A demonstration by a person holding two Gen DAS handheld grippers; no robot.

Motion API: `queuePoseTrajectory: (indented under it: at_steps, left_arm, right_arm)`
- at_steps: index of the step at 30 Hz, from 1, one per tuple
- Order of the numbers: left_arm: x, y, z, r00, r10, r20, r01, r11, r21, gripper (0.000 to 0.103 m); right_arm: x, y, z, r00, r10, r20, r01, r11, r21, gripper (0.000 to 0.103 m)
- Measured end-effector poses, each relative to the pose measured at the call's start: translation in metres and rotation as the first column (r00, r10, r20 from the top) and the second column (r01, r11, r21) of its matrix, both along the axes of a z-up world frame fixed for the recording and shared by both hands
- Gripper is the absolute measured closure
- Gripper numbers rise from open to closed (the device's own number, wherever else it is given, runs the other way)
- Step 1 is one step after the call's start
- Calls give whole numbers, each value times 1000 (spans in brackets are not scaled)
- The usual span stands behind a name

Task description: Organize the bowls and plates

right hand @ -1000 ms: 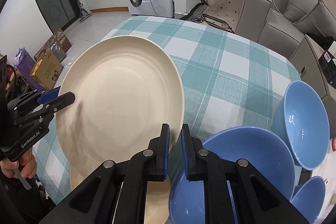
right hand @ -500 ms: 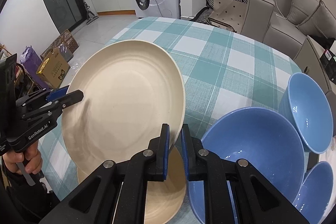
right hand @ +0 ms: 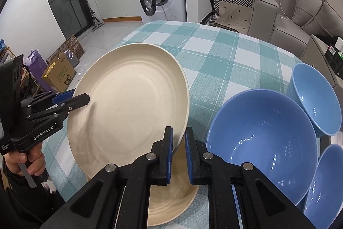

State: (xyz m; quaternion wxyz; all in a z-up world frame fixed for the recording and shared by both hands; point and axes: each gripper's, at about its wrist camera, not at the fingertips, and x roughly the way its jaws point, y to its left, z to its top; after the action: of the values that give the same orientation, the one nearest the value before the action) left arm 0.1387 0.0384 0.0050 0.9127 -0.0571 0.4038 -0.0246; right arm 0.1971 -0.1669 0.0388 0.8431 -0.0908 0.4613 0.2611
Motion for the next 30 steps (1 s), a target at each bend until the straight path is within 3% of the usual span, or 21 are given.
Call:
queuePoseTrajectory:
  at_steps: [7, 17, 30]
  left_arm:
    - [-7, -5, 0, 1000, -12, 1, 12, 1000, 8, 79]
    - [-16, -13, -9, 999, -31, -20, 31, 1000, 4, 79]
    - [-21, -25, -17, 998, -51, -42, 52, 998, 27, 79]
  right_arm:
    - [-18, -6, -5, 1000, -11, 17, 11, 1000, -2, 91]
    - [-39, -25, -17, 998, -58, 7, 57, 995, 78, 91]
    - [-64, -37, -24, 996, -82, 32, 79, 994, 78, 91]
